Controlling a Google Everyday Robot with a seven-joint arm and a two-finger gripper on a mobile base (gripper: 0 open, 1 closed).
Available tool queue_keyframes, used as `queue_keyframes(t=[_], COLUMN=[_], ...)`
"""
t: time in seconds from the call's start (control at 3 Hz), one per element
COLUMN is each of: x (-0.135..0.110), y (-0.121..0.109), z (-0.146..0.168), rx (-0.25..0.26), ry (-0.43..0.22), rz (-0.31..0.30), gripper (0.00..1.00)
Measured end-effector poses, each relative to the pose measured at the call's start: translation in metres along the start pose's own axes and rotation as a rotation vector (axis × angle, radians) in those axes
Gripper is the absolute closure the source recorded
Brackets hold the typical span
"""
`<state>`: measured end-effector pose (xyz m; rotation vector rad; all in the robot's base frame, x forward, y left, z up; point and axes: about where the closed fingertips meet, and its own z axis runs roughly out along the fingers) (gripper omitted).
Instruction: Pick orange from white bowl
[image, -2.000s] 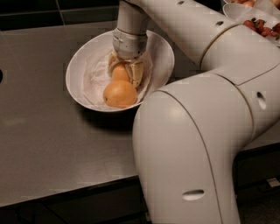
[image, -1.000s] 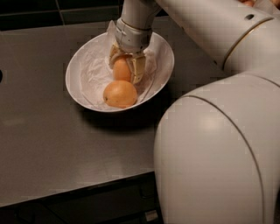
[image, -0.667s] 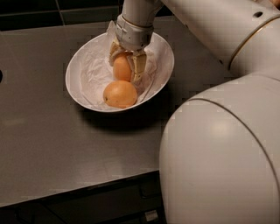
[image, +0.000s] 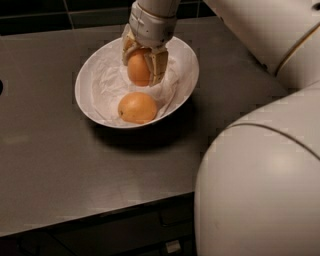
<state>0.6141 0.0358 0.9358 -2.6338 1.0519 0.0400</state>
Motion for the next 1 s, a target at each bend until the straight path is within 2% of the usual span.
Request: queue_keyframes(t=[0.67, 1.0], x=[-0.019, -0.019], y=[-0.001, -0.002], z=[-0.034, -0.035], rx=[0.048, 0.051], ry=[0.051, 0.052], rz=[-0.022, -0.023], gripper=[1.00, 1.00])
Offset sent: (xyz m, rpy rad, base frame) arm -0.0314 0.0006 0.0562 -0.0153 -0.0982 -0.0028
